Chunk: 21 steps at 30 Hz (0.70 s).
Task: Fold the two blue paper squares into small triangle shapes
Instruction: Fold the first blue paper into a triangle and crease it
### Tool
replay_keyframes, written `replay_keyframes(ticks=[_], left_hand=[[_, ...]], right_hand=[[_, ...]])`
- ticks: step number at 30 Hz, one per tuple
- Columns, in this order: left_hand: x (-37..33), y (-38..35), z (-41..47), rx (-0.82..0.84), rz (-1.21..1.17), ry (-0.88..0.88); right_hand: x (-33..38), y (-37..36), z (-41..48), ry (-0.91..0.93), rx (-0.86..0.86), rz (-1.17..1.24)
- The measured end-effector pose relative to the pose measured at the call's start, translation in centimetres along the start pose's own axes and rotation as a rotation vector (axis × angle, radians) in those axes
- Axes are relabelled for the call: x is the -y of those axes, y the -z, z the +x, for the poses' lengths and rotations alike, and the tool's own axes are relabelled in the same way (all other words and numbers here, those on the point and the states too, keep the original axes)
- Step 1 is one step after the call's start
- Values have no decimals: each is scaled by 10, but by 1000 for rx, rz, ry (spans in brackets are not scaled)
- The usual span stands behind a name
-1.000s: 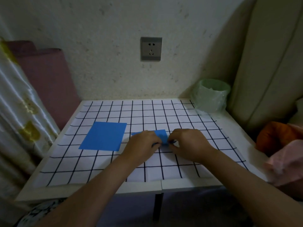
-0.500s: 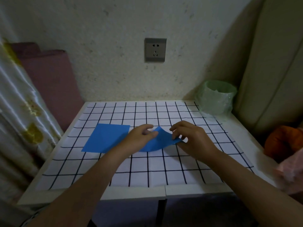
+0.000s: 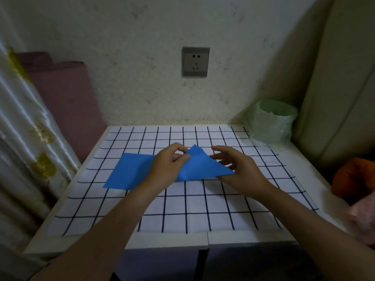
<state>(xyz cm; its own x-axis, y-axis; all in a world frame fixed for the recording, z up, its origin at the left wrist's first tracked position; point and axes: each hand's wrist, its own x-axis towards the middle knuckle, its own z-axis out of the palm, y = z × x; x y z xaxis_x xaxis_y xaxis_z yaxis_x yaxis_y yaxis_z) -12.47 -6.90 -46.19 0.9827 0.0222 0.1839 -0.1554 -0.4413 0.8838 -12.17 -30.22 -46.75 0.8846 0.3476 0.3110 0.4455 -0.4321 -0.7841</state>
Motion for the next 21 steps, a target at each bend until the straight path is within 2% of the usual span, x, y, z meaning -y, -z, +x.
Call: replay_keyframes(ticks=[4,10,13,15,17,19,21], left_hand=[[-5,0,-1,-84,-124,-106],[-11,11,-4,-60,-203,-204],[-14,17,-9,-58,-177,-240],[-14,25,-13,-46,-39,-303],[-12,34,-16,13,222,-360],[-7,39,-22,98,430,-372],[-3,40,-29,188,530,-375]], right_hand=[[-2,-1,-1,21,-38,-53],[-2,6,2,86,-49,-37],[2,10,2,177,-111,-236],[3,14,1,306,-114,-454],[1,15,-1,403,-57,-612],[0,10,-3,430,-4,-727],[1,2,-3,468,34,-868]])
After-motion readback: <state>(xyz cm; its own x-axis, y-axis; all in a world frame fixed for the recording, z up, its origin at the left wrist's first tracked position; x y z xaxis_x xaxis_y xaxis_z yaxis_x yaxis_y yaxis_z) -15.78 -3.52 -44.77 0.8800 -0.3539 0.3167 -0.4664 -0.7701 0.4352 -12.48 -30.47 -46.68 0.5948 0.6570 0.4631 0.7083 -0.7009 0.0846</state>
